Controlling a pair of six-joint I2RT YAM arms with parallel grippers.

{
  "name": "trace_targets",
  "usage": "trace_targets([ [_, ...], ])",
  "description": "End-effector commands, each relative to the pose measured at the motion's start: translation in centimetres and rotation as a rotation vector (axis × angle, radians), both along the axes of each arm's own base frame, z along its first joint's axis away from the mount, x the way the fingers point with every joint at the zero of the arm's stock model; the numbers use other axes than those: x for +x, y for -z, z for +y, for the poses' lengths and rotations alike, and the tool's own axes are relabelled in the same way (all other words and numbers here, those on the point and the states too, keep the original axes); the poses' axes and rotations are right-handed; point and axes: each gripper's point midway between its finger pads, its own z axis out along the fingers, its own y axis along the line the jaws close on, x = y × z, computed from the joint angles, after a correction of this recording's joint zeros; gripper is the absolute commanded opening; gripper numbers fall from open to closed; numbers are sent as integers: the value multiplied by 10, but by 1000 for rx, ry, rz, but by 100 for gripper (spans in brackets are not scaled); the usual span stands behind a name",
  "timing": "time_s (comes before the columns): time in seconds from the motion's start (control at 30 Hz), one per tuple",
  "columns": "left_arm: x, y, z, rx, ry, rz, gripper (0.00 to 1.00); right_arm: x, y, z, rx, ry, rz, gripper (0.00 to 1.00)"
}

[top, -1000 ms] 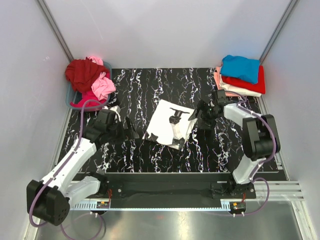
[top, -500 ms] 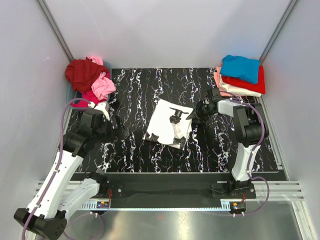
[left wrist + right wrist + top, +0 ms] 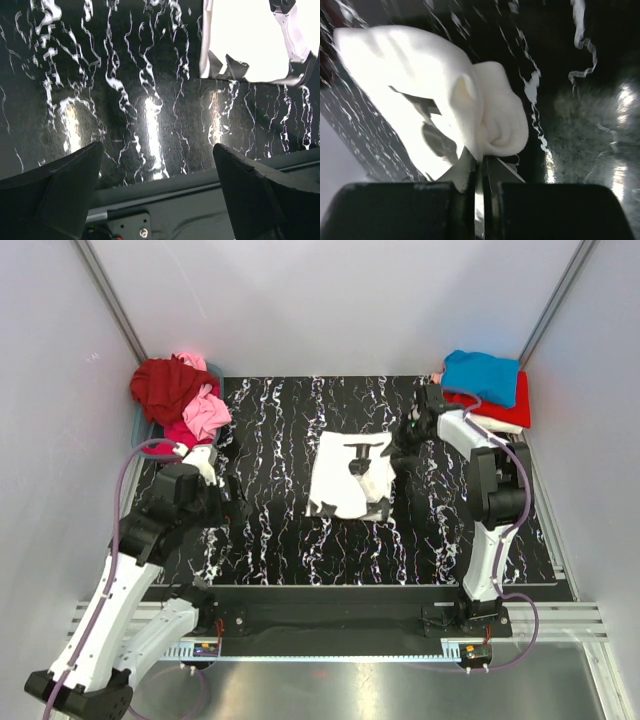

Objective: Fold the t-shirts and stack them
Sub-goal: Neatly place the folded tshirt to the corner

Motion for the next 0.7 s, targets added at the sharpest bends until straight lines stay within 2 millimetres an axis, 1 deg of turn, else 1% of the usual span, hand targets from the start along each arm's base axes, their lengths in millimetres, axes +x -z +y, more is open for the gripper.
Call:
trace_targets([
  [0.0,15,-30,-1,-11,19,-167,99,29,-53,-39,-195,-31,-127,0],
  [0.03,18,-28,4,9,-10,-174,99,34,-59,-45,-220,-33,-137,0],
  [0.07,20,-29,10,21,-41,-184,99,42,-72,-57,-265,-13,-145,0],
  [0.1,25,-31,20,42,-107,-209,99,46,-78,-65,-290,-22,-160,0],
  [0.13,26,-26,23,51,-122,-209,99,50,-82,-76,-322,3,-164,0],
  [0.17,27,-25,23,49,-125,-221,99,57,-93,-89,-329,35,-182,0],
  [0.2,28,-31,23,41,-122,-263,99,61,-96,-94,-325,50,-187,0],
  [0.23,27,-27,24,42,-120,-268,99,65,-100,-98,-322,57,-196,0],
  [0.27,26,-30,25,37,-120,-292,99,74,-110,-105,-331,73,-226,0],
  [0.33,26,-31,28,42,-136,-306,99,79,-119,-114,-363,84,-236,0],
  [0.37,26,-31,29,39,-138,-313,99,91,-134,-116,-375,75,-285,0],
  [0.4,26,-31,28,35,-139,-315,99,95,-141,-118,-388,71,-302,0],
  [0.43,25,-31,28,34,-138,-313,99,96,-147,-125,-422,74,-303,0],
  [0.47,25,-32,28,33,-138,-316,99,108,-164,-129,-451,69,-360,0],
  [0.5,25,-32,28,31,-139,-319,99,111,-171,-133,-478,69,-380,0],
  [0.53,25,-33,28,28,-140,-324,99,117,-184,-141,-526,66,-418,0],
  [0.57,25,-34,28,27,-140,-325,99,120,-190,-147,-560,90,-430,0],
  [0.6,24,-33,28,27,-138,-325,99,122,-194,-155,-606,75,-450,0],
  [0.63,24,-34,28,25,-137,-329,99,128,-203,-165,-647,104,-480,0],
  [0.67,23,-35,28,21,-135,-335,99,127,-207,-170,-658,108,-495,0],
])
